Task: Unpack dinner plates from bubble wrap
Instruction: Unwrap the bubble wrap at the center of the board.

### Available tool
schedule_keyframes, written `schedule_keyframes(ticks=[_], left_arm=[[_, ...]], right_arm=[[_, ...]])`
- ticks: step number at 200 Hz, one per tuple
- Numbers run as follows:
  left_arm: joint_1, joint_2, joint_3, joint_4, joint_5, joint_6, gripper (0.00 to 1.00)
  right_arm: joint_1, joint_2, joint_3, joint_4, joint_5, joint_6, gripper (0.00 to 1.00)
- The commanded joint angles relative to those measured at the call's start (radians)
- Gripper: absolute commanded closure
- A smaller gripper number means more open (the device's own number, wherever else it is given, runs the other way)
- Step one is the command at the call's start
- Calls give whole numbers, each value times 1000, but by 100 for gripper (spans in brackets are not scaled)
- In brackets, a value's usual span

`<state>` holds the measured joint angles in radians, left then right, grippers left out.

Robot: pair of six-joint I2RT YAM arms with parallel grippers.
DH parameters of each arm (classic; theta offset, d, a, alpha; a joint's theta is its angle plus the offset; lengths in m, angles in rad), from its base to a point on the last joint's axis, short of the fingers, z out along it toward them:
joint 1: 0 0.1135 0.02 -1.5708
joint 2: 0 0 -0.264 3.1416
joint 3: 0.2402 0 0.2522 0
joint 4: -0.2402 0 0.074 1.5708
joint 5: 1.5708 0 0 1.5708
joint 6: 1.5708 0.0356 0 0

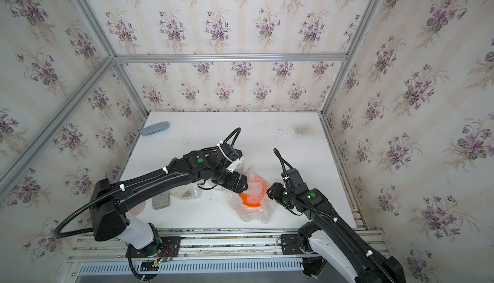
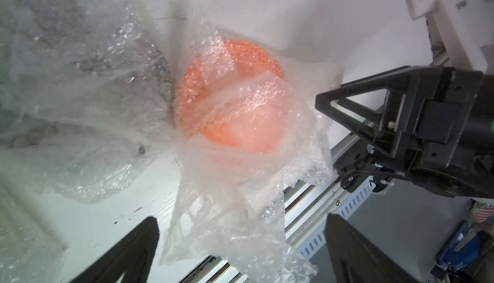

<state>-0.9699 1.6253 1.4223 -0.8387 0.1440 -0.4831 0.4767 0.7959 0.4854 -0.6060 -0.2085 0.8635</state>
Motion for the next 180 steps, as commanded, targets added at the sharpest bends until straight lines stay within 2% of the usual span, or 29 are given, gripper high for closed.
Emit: schedule_keyframes(ticks=[1,34,57,75,128,180], left_arm=[[-27,65,84,-146,-37,76,1],[-65,114,126,-207,-52,124,1],[-89,135,125,-235,-81,163,1],[-96,149,131,-261,-109,183,1],[-97,178,106,-275,-134,180,1],[-96,260,159,-277,-162,182,3]], right_arm=[[0,-1,27,-30,4,-22,39],[-2,-29,23,-59,19,-23,39],[-4,28,5,-34,-29,-45,39],[-3,47,31,-30,-17,-58,38],[-14,71,50,-15,6,-69,38],[-14,29,26,8,-7,-24,40]])
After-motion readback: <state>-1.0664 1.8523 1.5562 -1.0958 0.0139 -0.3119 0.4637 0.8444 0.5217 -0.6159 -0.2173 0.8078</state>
